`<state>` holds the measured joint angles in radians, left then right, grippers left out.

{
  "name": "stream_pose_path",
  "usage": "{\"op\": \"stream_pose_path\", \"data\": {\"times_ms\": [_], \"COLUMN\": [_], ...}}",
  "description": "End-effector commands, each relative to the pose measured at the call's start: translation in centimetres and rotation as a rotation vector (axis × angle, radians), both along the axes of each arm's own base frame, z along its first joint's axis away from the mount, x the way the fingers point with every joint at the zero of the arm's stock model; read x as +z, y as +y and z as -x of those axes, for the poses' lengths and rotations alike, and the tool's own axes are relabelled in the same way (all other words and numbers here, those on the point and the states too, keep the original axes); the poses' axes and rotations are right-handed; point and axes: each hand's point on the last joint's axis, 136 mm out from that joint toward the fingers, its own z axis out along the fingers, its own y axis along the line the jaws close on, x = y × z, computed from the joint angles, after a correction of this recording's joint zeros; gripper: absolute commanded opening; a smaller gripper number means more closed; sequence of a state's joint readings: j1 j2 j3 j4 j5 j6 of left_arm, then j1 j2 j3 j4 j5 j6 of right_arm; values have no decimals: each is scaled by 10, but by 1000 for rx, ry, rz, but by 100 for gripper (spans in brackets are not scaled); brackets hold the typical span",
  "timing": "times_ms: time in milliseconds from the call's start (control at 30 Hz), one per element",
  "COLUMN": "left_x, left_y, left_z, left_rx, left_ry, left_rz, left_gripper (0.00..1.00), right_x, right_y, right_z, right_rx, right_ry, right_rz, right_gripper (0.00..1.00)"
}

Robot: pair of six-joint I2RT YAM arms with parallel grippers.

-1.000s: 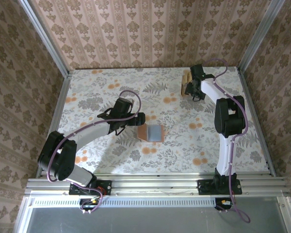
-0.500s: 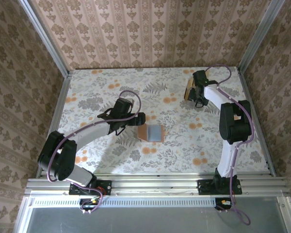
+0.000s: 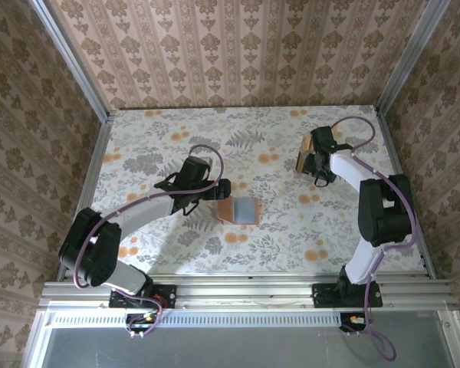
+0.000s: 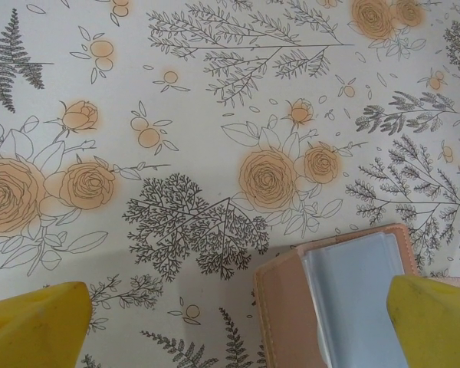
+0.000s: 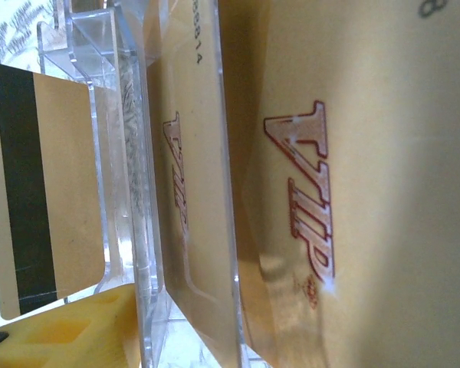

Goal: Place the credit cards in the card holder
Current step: Move the storage box to the middle-right of the table.

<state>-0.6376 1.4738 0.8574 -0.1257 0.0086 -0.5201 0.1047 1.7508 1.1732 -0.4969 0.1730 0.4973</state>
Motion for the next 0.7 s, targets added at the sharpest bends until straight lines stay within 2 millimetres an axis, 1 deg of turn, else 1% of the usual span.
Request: {"op": "stream_pose_path", "data": {"times_ms": [0,100,167,267,400,500,533,600,667], "left_x": [6,6,6,8,13,19,21,26,31], "left_y": [-5,-6,-6,-5,-2,1,2,4,5], "left_z": [4,5,5,4,3,3,3,4,5], "left_rx": [-11,-13,-13,-17,-16,-17,-17,-16,-19], "left_ry": [-9,-8,-8,-13,-23,-38,-41,-50,-52], "left_rz": [30,28,28,19,7,-1,-4,-9,-14], "left_gripper": [100,100,100,100,100,100,100,100,100], "right_x": [-5,5,16,41,73,97,109,120,129], "right_y": [-8,-4,2,13,20,21,23,28,38], "right_z": [29,35,33,31,35,44,47,53,59], "right_rx": [-24,-16,1,41,61,56,60,69,95], "right_ry": [52,27,-3,-49,-117,-172,-204,-236,-257], "right_rz": [18,-13,-42,-99,-145,-168,-183,-215,-257], "right_gripper": [63,69,74,80,81,81,81,80,78]}}
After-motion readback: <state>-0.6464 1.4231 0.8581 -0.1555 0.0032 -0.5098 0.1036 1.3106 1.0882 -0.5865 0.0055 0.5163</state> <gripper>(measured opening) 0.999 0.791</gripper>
